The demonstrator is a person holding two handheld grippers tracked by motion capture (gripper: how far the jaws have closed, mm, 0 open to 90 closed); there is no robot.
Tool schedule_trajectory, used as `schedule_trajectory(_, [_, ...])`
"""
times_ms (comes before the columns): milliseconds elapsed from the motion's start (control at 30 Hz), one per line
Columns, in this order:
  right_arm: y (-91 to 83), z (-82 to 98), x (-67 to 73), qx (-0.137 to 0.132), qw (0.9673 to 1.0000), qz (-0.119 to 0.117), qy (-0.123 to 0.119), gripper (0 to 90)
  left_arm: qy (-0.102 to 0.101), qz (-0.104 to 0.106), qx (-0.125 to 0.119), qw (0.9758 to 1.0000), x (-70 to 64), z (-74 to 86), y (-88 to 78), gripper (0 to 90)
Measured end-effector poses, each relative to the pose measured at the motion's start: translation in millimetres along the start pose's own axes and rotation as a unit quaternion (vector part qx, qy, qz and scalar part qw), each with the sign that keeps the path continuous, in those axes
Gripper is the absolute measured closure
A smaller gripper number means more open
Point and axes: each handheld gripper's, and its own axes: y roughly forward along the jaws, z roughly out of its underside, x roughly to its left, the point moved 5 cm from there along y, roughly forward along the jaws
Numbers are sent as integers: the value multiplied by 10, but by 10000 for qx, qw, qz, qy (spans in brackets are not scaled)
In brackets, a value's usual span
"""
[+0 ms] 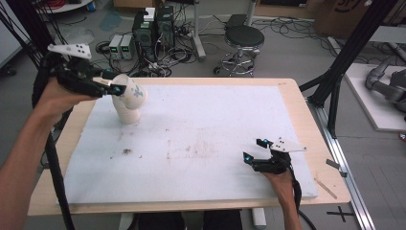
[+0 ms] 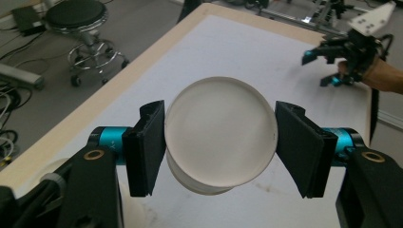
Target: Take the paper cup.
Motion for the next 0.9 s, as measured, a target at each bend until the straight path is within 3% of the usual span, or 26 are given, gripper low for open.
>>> schedule_trajectory(100, [4, -1, -12, 22, 10000, -15, 68, 188, 81, 233, -358, 9991, -199, 117, 95, 368])
schedule_trajectory(200, [6, -2, -20, 20, 10000, -13, 79, 188, 102, 333, -511, 9981, -290, 175, 160, 368])
schedule_trajectory(300, [4, -1, -20, 12, 10000, -14, 63, 188, 101, 476, -757, 9959, -405, 262, 257, 368])
schedule_trajectory(367, [-1, -1, -21, -5, 10000, -16, 94, 188, 103, 672, -955, 9931, -549, 393, 409, 368])
schedule_trajectory(400, [-1, -1, -21, -5, 10000, -16, 94, 188, 103, 672, -955, 9931, -549, 393, 409, 368])
schedule_trajectory(433, [0, 0, -20, 8, 9999, -35, 125, 188, 105, 735, -1084, 9913, -634, 479, 508, 368])
schedule_trajectory(567, [8, -2, -24, 21, 9999, -38, 134, 188, 90, 871, -1214, 9887, -748, 606, 646, 368])
schedule_trajectory(633, [10, -2, -29, 22, 9999, -32, 114, 188, 49, 1005, -1349, 9857, -838, 699, 743, 368])
schedule_trajectory(767, [5, -1, -20, 3, 10000, -28, 65, 188, 48, 1106, -1418, 9837, -911, 777, 829, 368])
schedule_trajectory(900, [3, -1, -20, 13, 9999, -36, 106, 188, 80, 1164, -1408, 9831, -953, 859, 905, 368])
